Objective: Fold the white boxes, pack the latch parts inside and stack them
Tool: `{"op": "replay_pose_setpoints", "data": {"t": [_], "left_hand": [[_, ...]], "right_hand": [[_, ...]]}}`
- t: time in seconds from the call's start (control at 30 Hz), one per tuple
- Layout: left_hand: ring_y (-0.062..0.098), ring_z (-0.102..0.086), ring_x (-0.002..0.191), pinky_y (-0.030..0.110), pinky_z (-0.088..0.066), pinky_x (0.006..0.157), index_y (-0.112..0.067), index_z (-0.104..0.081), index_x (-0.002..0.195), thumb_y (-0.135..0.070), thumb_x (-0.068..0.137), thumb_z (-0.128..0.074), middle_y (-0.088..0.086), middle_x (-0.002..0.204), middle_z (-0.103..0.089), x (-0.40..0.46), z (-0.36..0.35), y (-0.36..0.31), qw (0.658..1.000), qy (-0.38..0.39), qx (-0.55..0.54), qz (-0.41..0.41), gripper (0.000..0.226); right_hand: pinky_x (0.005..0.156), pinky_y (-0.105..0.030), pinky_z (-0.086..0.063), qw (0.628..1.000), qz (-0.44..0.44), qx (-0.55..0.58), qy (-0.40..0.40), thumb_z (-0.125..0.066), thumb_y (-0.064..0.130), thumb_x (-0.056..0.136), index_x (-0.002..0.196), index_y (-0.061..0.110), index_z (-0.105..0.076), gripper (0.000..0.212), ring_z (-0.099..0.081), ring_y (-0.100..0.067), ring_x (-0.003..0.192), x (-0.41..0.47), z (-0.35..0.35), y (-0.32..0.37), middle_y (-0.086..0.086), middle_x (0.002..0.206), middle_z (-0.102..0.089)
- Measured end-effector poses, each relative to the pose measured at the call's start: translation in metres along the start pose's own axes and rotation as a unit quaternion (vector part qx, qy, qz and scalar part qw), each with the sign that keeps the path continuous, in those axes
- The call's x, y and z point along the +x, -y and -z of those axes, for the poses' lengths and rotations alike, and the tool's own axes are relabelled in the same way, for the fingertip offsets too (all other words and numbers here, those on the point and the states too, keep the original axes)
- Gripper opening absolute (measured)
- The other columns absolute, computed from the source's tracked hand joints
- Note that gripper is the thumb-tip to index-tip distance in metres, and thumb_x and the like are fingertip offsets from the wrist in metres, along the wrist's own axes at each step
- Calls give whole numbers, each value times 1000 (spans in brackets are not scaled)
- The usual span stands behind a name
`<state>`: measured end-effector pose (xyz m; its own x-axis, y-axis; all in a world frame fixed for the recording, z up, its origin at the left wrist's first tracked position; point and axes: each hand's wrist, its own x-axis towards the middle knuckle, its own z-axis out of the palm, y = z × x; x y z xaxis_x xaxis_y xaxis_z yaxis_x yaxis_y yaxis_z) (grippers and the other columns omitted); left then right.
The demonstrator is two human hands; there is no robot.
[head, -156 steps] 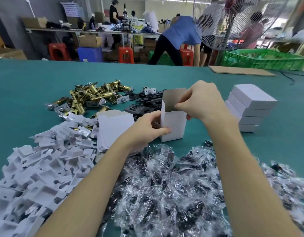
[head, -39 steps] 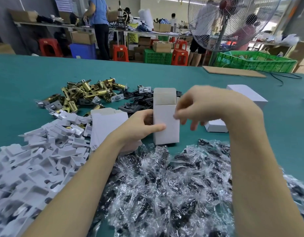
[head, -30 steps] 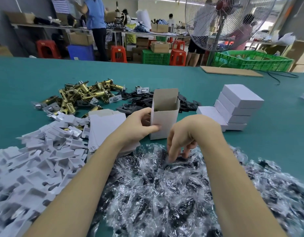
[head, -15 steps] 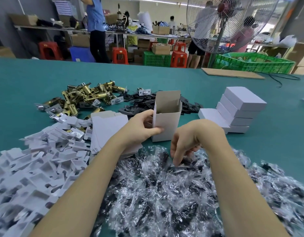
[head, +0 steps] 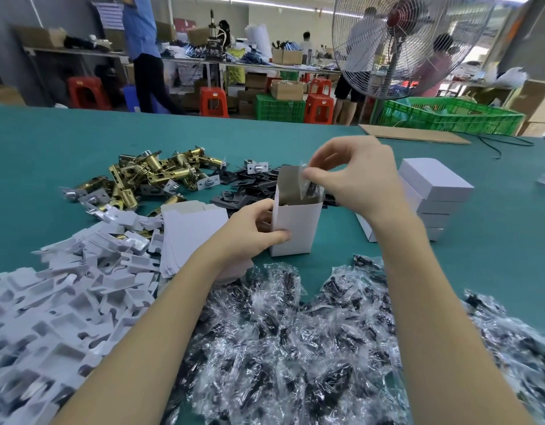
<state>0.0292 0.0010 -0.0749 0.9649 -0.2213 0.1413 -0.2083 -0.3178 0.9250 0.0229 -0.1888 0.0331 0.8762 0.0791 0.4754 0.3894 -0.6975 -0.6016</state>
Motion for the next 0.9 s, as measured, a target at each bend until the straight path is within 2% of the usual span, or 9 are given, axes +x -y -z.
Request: {"op": "replay_pose_setpoints", "data": {"t": [0.17,0.27,0.37,0.5,0.57,0.67,0.73,0.83,0.9], "left_hand": [[15,-69,110,47,-53,103,-30,-65,124,-15,89,-78,-6,117,-74,0,0,0,1000,1,-2,6,40],[14,-70,109,47,-54,102,-30,-65,123,-16,89,-78,-6,116,-74,-1,0,-1,1000,1,-3,7,39],[14,-69,110,46,-54,102,-30,-64,124,-18,89,-78,-6,117,-74,-1,0,-2,1000,3,-2,5,39],[12,-70,108,41,-54,101,-31,-65,124,-15,90,-78,-8,116,-74,-3,0,-2,1000,2,-16,3,40],[12,-70,107,35,-55,96,-29,-65,123,-13,90,-77,-6,115,-74,-3,-1,-2,1000,2,-22,0,39],[12,-71,103,22,-54,84,-22,-65,121,-8,90,-76,-1,113,-75,-3,-2,-2,999,0,-39,-3,36],[12,-70,104,23,-56,85,-22,-65,124,-7,90,-76,-1,115,-74,-3,-2,-3,999,5,-45,-1,38],[11,-70,107,28,-57,92,-26,-63,128,-11,90,-77,-5,116,-74,-3,0,-3,999,10,-38,4,43],[9,-70,105,26,-58,86,-26,-64,127,-14,90,-77,-7,115,-74,-2,2,-4,1000,15,-26,3,41]], "right_hand": [[66,-30,-56,994,-26,-108,-4,-82,42,75,71,31,-75,14,-69,-14,78,-2,-14,4,13,72,-71],[65,-28,-53,977,-45,-192,77,-77,44,85,77,30,-76,16,-70,-20,75,-4,-12,8,6,66,-68],[65,-23,-53,964,-33,-222,141,-61,32,94,90,32,-78,17,-71,-13,69,-9,-6,15,5,59,-70],[69,-26,-56,972,7,-196,126,-46,14,88,93,41,-72,38,-70,-8,56,-6,3,23,9,77,-76],[68,-24,-54,959,6,-212,189,-43,11,87,98,41,-72,43,-69,-3,52,-7,0,21,11,78,-76],[82,-32,-58,940,-7,-182,288,-39,6,90,109,38,-70,49,-71,-4,54,-10,-6,12,8,93,-75],[83,-35,-59,957,10,-141,252,-41,9,91,104,37,-71,43,-70,-3,54,-5,-3,7,9,91,-76],[68,-29,-56,991,18,-23,132,-52,17,91,88,35,-73,27,-68,-3,50,3,4,-3,11,79,-76],[61,-25,-54,997,-16,59,48,-59,21,92,85,31,-73,18,-64,-6,47,6,7,-12,8,76,-76]]}}
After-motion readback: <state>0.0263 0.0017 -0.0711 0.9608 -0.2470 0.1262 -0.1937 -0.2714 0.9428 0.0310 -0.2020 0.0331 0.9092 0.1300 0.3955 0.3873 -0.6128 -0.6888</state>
